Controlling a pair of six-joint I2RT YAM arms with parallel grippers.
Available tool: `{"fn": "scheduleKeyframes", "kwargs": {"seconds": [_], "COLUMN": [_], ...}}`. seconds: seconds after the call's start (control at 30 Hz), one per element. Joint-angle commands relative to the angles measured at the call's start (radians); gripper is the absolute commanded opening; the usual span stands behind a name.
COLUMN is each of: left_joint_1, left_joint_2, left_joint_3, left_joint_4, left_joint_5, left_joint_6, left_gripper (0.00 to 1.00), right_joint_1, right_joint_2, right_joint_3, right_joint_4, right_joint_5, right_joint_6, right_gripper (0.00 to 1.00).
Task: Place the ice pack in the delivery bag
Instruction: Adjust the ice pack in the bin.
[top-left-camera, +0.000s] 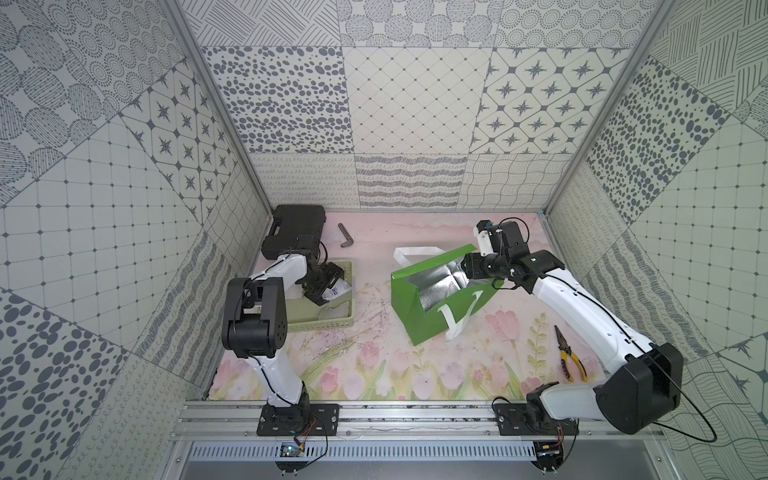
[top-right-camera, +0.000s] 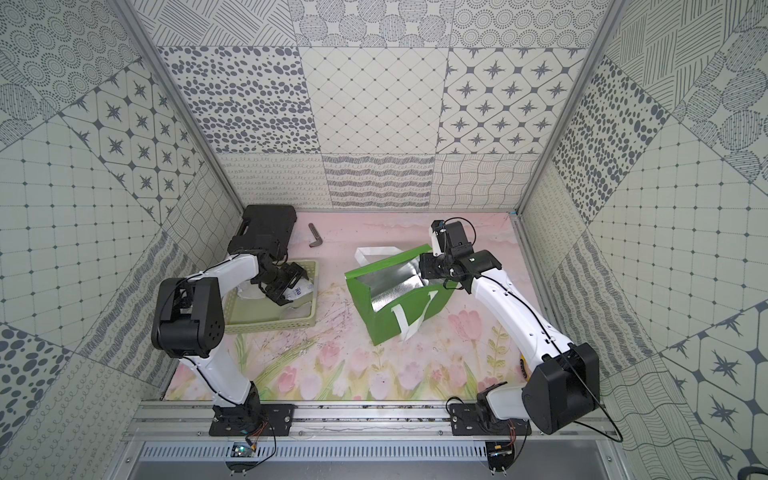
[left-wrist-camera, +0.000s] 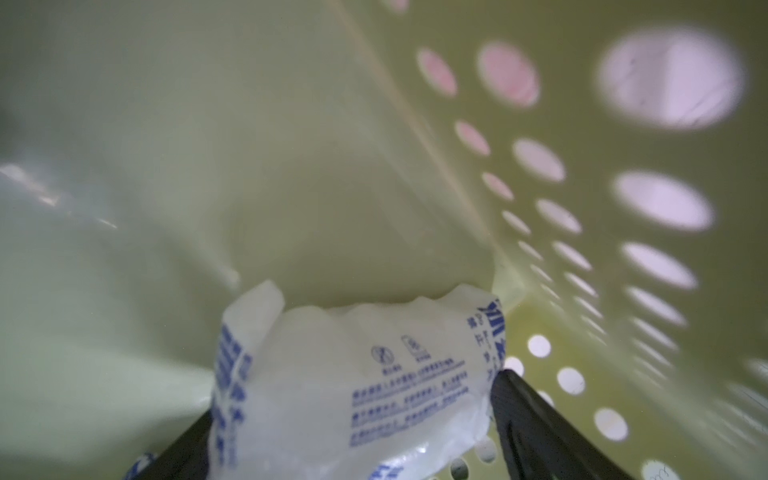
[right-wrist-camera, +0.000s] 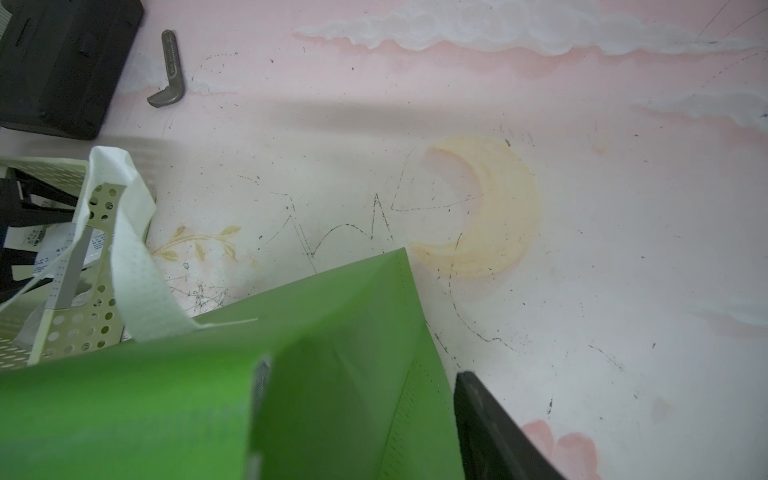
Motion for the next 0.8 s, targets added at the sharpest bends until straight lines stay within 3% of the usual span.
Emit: {"fn": "scheduleKeyframes", "kwargs": {"seconds": [0.0,0.13,0.27,0.4,0.53,0.7,0.77], "left_joint_1": [0.020,0.018,0.004,-0.044,-0.115,-0.116,-0.101], "left_joint_2": [0.029,0.060,0.052,-0.048,-0.146,-0.218,-0.190], "left_joint_3": [0.063,0.066,0.030,-0.037,-0.048,-0.045,-0.013], "left_joint_4": [0.071,0.087,0.045,0.037,-0.043,-0.127,-0.120], "left_joint_5": [0.003,0.098,0.095,0.085,0.014,-0.175,-0.165], "left_joint_6": [0.097,0.142,0.195,0.217,0.246,0.273,0.309], "left_gripper": [0.89,0.88,0.87,0.86,0.87,0.89,0.89], "right_joint_1": [0.006,0.007,0.008,0.008,0.008,0.006,0.008], "right_joint_2": [-0.018,-0.018,-0.021,-0.021,-0.018,-0.021,-0.023], "right_joint_3": [-0.019,-0.021,-0.022,-0.027,-0.027,-0.025,-0.025], "right_joint_4": [0.005,0.004,0.005,0.005,0.005,0.005,0.005], "right_joint_5": [0.012,0.011,0.011,0.011,0.010,0.012,0.014], "right_joint_6": [0.015,0.015,0.016,0.012,0.011,0.010,0.010], "right_gripper": [0.61,0.62,0.63,0.64,0.64,0.65,0.65]}}
